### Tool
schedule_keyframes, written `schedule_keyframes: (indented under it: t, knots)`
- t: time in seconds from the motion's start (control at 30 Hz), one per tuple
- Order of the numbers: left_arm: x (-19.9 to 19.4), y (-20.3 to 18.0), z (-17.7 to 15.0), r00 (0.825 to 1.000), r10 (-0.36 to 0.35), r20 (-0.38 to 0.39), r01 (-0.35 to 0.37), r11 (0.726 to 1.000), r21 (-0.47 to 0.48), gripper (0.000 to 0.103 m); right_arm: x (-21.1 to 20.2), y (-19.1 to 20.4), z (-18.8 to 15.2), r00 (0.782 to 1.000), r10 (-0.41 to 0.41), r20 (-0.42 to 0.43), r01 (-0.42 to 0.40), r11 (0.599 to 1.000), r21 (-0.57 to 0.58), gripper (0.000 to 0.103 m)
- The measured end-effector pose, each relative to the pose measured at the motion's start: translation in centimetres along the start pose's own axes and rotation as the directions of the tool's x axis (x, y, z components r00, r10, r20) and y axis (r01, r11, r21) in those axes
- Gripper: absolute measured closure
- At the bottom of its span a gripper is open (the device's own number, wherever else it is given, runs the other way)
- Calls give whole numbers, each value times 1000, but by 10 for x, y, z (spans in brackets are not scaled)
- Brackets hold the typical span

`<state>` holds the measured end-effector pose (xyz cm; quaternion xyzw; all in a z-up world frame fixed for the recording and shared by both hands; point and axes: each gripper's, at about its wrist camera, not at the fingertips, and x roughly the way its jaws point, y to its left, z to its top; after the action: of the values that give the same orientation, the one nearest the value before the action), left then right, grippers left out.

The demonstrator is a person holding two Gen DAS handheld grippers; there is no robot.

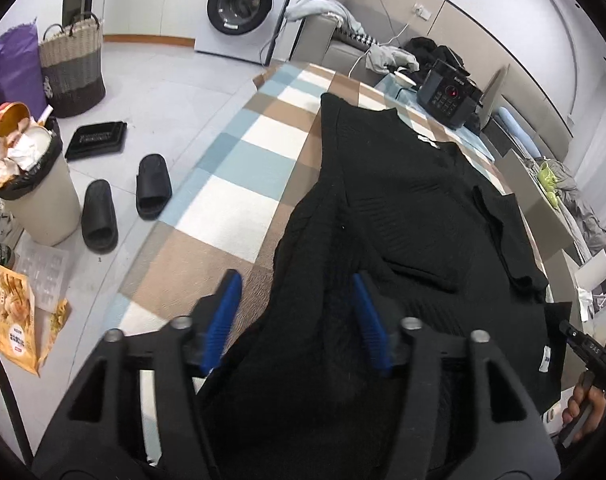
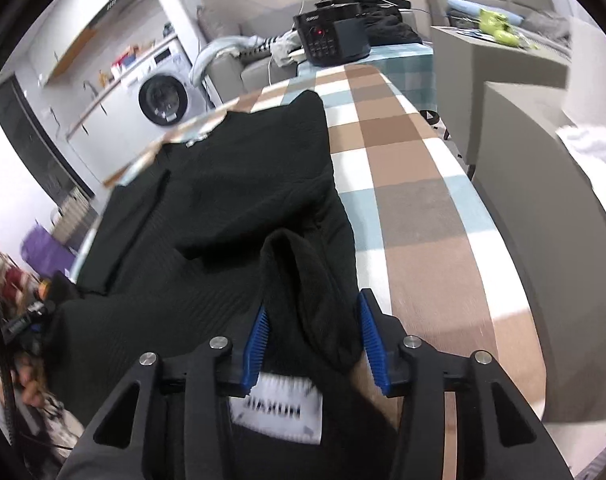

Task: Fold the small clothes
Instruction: 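Grasp the folded hem again with both grippers and lift it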

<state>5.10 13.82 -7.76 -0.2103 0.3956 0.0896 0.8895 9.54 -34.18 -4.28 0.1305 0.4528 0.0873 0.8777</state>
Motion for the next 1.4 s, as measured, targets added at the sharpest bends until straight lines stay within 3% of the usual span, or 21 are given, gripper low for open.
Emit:
schedule_keyframes:
  t: [0.2, 0.5, 0.53, 0.6, 0.63, 0.67, 0.83, 0.97, 1.2, 1.4]
  knots:
    - [-22, 5, -17, 999, 36, -1, -36, 999, 16, 47, -19, -11, -26, 1000, -5, -17, 5, 999, 34, 57]
    - [-27, 7, -44, 999, 15, -30, -14, 1000, 22, 49, -24, -11, -46, 999, -2, -36, 2, 1000, 2, 57]
    - [-29, 6, -46, 1000, 10, -21, -10, 1000, 25, 56, -24, -9, -46, 999, -5, -40, 4, 1000, -9, 58]
    - [-32, 4, -48, 1000, 1, -10, -1, 999, 34, 74, -22, -5, -48, 999, -18, -43, 16, 999, -38, 77]
    - [-33, 2, -48, 1000, -4, -6, 4, 999, 39, 89, -21, -2, -49, 998, -33, -49, 30, 998, -60, 90]
    - [-35, 1, -48, 1000, -9, 1, 8, 999, 46, 96, -21, -1, -49, 998, -41, -47, 38, 997, -70, 93]
    - [-56, -4, -43, 997, -20, 79, 16, 999, 52, 98, -47, -1, -46, 998, -34, 57, 38, 997, -69, 95]
    - [-76, -5, -31, 989, -55, 134, 52, 998, 28, 99, -77, -5, -41, 986, 22, 168, -16, 999, -38, 95]
    - [-100, -13, -4, 971, -70, 229, 64, 997, 35, 100, -106, -1, -25, 934, 56, 352, -58, 998, -5, 95]
    - [-90, -9, 33, 961, -43, 274, 42, 999, 9, 103, -95, 0, 7, 912, 31, 409, -50, 998, 37, 95]
